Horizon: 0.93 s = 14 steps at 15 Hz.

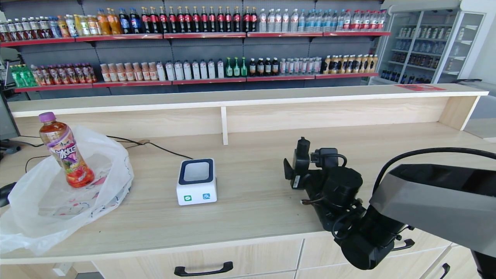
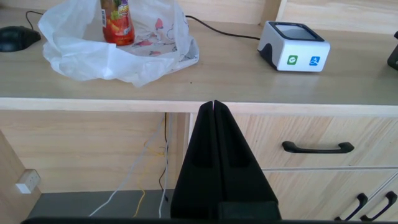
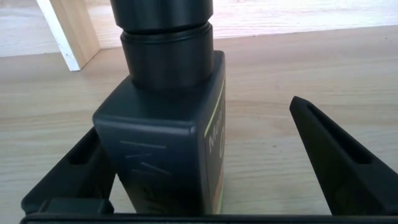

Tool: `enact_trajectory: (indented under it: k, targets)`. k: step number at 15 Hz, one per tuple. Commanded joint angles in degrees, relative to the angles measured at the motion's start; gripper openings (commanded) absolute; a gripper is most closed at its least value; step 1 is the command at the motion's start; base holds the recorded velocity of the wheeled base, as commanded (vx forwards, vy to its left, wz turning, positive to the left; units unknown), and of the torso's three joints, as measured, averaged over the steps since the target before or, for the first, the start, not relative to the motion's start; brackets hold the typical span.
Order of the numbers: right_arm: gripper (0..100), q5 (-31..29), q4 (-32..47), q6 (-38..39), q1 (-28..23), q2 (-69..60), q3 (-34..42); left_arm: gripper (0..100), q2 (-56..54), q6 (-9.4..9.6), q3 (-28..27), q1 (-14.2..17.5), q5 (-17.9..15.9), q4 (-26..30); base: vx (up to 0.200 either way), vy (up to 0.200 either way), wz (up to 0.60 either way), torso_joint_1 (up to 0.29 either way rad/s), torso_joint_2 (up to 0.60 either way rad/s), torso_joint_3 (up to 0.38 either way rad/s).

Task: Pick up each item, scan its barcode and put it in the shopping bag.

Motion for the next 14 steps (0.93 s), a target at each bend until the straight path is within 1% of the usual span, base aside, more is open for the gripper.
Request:
enact_trajectory:
  k: [1,14]
  targets:
    - [0,-0.01,-0.08,-0.01,0.00,-0.07,0.18,0,-0.02,-0.02,0.00,0.00,0.01,-0.01,0.000,0.000,0.00,0.000,0.00,0.000]
    - [0,-0.01,-0.08,0.52,0.53,-2.36,0.53,0,-0.02,-0.02,0.00,0.00,0.01,-0.01,0.000,0.000,0.00,0.000,0.00,0.000]
